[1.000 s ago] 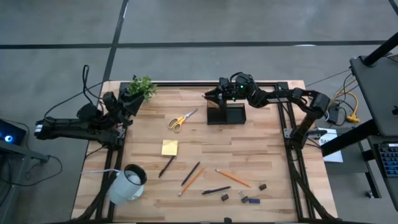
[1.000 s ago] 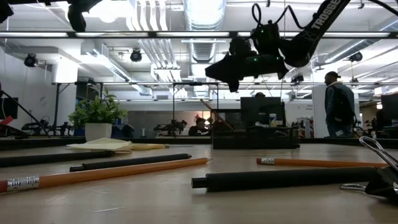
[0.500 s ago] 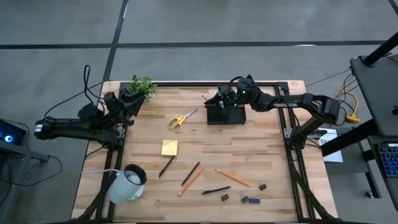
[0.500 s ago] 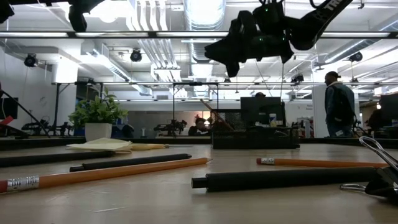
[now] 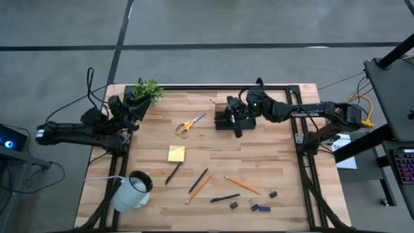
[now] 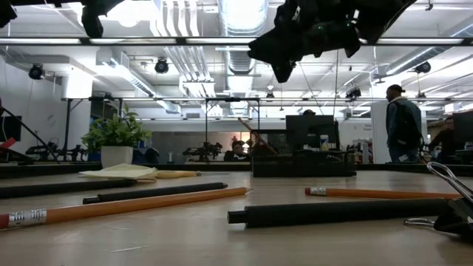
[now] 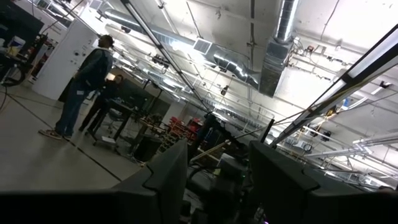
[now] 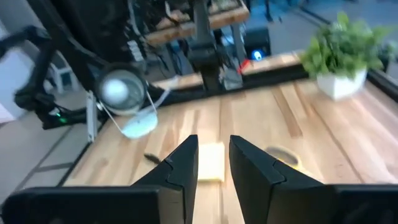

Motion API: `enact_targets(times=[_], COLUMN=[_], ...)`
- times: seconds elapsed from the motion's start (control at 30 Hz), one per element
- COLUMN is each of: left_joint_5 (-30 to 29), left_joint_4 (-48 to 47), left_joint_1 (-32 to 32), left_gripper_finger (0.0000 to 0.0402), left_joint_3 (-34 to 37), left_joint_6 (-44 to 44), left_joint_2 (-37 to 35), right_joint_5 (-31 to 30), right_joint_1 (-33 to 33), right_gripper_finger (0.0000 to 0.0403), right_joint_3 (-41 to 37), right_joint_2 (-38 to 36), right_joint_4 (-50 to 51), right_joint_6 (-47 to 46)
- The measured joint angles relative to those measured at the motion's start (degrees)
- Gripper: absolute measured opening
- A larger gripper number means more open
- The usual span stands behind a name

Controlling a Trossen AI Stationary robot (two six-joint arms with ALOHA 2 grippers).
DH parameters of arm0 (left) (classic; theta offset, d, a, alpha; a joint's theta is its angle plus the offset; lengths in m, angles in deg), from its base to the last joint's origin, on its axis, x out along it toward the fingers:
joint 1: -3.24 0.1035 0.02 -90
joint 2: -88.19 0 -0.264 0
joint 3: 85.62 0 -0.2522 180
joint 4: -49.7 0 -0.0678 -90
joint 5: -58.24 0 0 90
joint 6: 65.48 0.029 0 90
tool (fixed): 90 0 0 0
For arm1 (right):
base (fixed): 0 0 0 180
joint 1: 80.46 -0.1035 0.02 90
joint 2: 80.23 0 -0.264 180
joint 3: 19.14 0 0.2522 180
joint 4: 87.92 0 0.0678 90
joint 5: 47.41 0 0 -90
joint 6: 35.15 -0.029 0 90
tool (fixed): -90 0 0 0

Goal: Pick and place office supplies into organizer
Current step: Put the right pencil into the desk organizer

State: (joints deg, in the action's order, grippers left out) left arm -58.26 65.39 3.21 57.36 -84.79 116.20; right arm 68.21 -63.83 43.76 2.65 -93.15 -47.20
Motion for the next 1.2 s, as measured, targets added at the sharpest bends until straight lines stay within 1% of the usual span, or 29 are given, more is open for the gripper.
enact_targets(times=[0.13,0.37,0.7,0.9,1.03,1.2], left_joint_5=[0.0,0.0,0.0,0.0,0.0,0.0], left_joint_4=[0.0,0.0,0.0,0.0,0.0,0.0], left_joint_1=[0.0,0.0,0.0,0.0,0.0,0.0], left_gripper_finger=[0.0157,0.0157,0.0157,0.0157,0.0157,0.0157], left_joint_3=[0.0,0.0,0.0,0.0,0.0,0.0], left_joint_6=[-1.4,-1.3,-1.3,-1.3,-1.4,-1.4], left_joint_2=[0.0,0.0,0.0,0.0,0.0,0.0], right_joint_5=[-4.3,-9.5,-10.9,-11.5,-15.3,-19.2], right_joint_1=[-2.0,-4.0,-5.8,-8.6,-11.3,-14.1], right_gripper_finger=[0.0080,0.0080,0.0080,0.0080,0.0082,0.0102], right_joint_3=[0.0,0.0,0.0,0.0,0.0,0.0], right_joint_2=[-2.1,-5.0,-8.8,-10.4,-10.9,-10.8], right_joint_4=[6.4,12.8,19.3,20.6,20.6,21.0], right_joint_6=[0.0,-1.3,-1.5,-1.5,-1.5,-2.2])
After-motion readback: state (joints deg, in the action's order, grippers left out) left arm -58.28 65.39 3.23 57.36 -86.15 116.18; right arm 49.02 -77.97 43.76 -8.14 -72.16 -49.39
